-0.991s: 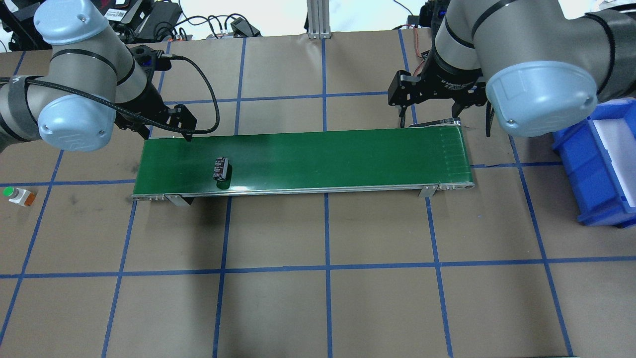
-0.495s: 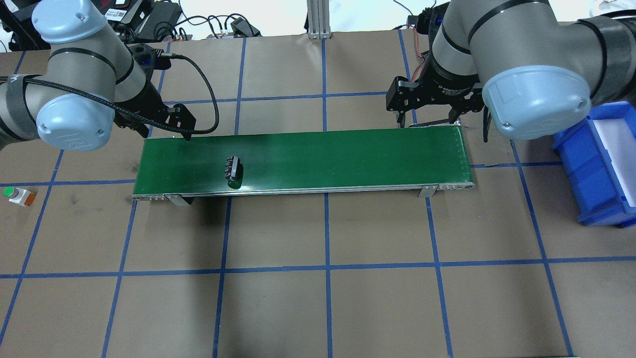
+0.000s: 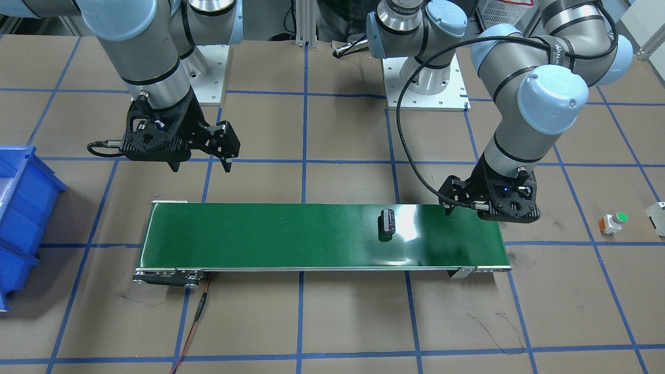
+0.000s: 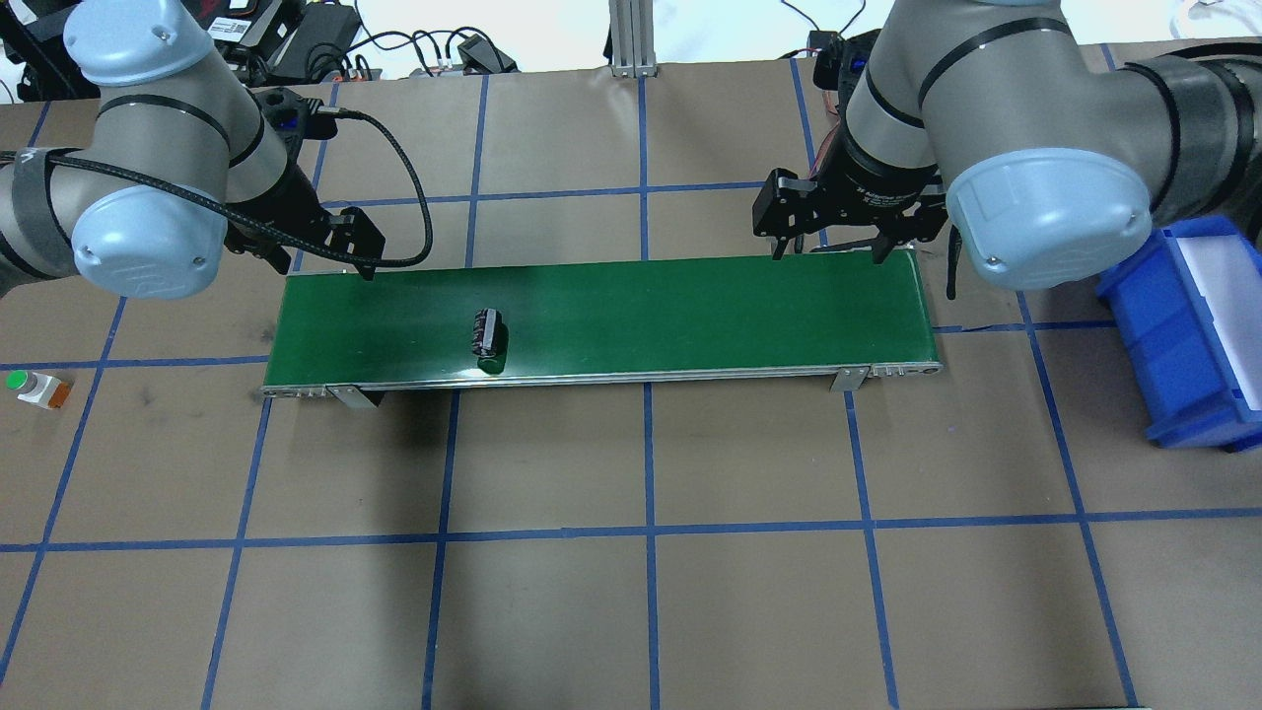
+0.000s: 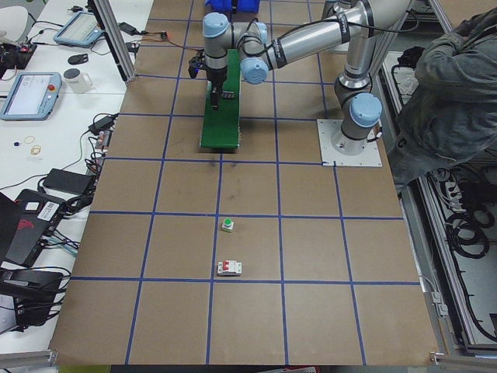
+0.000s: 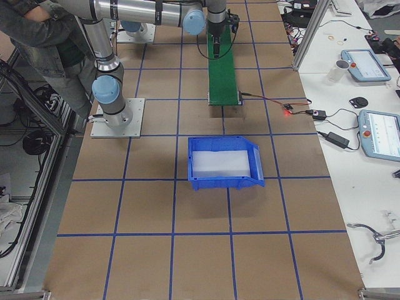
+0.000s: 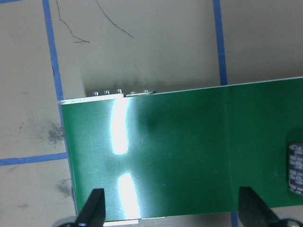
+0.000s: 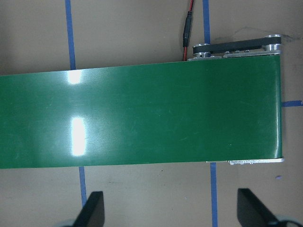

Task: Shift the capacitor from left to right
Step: 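Lower the right gripper toward the capacitor as the belt carries it closer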

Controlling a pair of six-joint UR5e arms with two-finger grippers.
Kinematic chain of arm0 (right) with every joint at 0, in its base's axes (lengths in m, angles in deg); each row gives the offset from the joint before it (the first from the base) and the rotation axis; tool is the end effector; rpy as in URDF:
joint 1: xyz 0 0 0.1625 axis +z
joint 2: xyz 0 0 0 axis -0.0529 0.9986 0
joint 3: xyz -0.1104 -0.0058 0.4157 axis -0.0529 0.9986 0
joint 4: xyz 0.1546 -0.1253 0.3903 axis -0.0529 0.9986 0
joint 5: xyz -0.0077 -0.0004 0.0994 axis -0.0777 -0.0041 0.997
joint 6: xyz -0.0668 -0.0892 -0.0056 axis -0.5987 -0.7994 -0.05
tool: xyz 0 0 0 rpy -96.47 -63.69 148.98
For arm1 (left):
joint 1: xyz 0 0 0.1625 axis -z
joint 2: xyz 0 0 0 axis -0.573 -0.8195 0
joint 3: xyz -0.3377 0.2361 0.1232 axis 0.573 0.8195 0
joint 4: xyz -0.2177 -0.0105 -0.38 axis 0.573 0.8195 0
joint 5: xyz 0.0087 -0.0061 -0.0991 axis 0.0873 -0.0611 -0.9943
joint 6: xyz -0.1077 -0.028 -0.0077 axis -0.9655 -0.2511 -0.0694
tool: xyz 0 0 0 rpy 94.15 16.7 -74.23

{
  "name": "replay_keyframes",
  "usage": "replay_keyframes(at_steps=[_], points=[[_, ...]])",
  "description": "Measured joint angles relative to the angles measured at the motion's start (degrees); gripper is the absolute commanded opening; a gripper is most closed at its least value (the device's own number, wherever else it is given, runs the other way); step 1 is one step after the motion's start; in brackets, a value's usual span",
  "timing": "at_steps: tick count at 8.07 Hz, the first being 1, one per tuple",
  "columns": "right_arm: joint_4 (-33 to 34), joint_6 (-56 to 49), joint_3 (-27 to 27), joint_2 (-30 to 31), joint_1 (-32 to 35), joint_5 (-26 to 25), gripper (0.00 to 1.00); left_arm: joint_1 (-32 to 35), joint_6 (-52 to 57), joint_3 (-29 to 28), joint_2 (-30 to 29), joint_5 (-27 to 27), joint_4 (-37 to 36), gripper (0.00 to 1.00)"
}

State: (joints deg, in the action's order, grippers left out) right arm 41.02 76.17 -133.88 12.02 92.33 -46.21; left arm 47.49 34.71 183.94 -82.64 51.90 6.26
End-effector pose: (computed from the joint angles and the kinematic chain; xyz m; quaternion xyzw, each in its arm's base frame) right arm 0.1905 -0.5240 0.4088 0.0295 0.9982 -0.0365 0.0383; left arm -0.0532 -0.5768 0.3320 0.0497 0.9981 -0.0241 0.0269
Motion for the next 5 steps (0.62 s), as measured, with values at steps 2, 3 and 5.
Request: replay_keyframes(at_steps=[2, 3, 5], points=[[0.29, 0.01, -0.36, -0.85, 0.0, 0.37, 0.99, -0.09, -0.02, 0.0, -0.08, 0.17, 0.0, 1.0], [0.42, 0.03, -0.46, -1.26, 0.0, 0.43, 0.99, -0.25, 0.0, 0.0, -0.15, 0.19, 0.0, 1.0], [1.14, 0.1, -0.69, -2.75, 0.0, 0.56, 0.99, -0.47, 0.04, -0.06, -0.34, 0.24, -0.01, 1.0]])
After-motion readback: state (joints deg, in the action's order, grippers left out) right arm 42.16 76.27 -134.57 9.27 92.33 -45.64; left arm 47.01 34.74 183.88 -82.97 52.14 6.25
